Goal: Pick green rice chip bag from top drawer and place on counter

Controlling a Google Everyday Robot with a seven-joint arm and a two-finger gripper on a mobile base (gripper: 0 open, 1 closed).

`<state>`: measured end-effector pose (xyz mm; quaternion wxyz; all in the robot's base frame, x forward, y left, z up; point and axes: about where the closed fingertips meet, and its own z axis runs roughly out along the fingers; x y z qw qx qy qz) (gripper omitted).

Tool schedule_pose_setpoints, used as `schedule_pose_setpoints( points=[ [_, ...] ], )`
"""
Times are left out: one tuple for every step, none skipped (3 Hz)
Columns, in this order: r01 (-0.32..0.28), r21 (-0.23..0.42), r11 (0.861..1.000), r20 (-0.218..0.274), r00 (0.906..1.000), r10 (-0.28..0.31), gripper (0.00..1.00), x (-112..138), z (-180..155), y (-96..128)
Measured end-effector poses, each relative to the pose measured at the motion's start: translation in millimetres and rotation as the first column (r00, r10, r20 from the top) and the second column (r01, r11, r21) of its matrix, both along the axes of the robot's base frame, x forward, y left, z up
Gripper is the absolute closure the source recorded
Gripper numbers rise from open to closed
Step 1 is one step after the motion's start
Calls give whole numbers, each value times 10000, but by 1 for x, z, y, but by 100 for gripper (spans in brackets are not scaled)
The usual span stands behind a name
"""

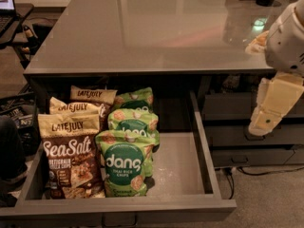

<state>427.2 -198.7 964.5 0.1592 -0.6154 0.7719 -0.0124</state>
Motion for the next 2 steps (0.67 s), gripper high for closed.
schedule_pose_setpoints(
  points=[
    [-628, 326, 9975, -240, 9977, 636, 0, -13, -14, 41],
    [-1364, 663, 9884, -512, 9888, 1399, 0, -23, -27, 85]
  ],
)
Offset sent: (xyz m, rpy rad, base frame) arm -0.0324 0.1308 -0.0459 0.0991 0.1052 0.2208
